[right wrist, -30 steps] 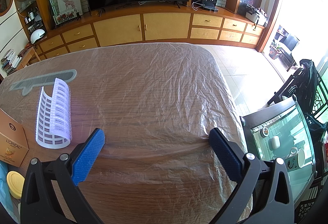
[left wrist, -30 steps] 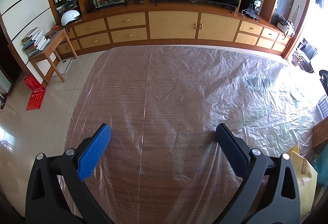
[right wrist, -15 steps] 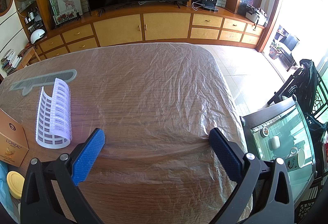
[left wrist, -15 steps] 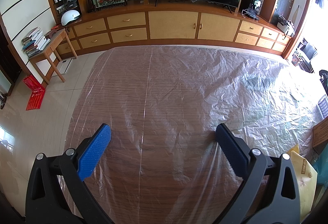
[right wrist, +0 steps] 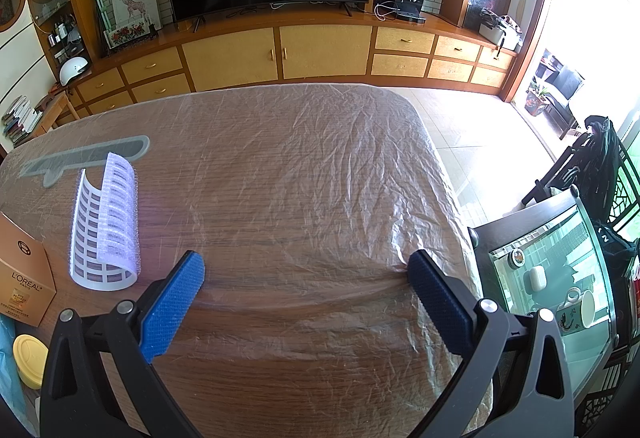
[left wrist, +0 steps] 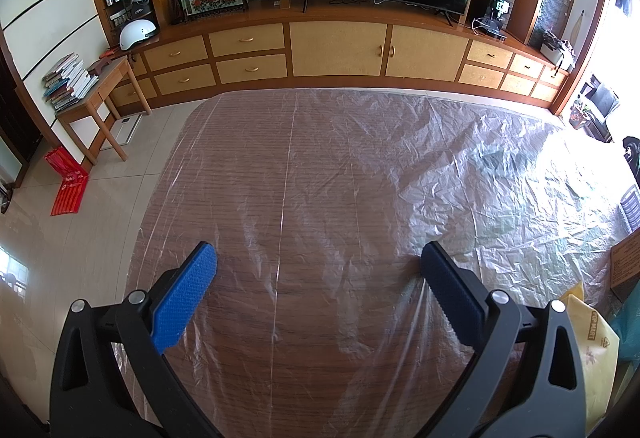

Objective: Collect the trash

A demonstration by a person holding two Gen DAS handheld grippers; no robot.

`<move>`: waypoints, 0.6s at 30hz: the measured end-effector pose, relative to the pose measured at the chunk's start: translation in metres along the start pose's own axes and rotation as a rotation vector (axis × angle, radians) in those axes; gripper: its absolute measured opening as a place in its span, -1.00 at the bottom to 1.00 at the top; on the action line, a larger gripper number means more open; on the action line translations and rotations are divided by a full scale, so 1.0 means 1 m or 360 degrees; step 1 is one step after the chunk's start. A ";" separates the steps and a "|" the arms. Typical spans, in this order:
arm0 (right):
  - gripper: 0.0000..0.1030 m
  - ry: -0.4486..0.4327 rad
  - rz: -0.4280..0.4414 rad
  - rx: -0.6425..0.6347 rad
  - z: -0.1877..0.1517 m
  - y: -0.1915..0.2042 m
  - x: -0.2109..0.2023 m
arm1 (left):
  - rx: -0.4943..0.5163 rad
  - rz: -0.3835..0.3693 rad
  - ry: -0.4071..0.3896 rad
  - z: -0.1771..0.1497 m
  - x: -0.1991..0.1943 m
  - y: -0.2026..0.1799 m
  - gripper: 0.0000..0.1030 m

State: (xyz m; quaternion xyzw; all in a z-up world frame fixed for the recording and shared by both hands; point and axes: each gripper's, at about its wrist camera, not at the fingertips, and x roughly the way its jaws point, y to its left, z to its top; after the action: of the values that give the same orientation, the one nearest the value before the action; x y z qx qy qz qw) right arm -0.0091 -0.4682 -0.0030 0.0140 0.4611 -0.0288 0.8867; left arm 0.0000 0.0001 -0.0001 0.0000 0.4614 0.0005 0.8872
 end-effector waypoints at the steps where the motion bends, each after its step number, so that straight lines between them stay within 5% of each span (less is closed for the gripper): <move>1: 0.93 0.0000 0.0000 0.0000 0.000 0.000 0.000 | 0.0000 0.0000 0.0000 0.000 0.000 0.000 0.97; 18: 0.92 0.0011 -0.0013 0.0016 0.000 -0.001 0.000 | 0.0002 -0.0002 0.0000 0.000 0.000 0.000 0.97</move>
State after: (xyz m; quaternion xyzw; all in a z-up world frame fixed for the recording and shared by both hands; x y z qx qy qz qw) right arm -0.0090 -0.4688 -0.0028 0.0165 0.4642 -0.0347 0.8849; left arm 0.0003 0.0000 0.0001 0.0003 0.4613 -0.0005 0.8872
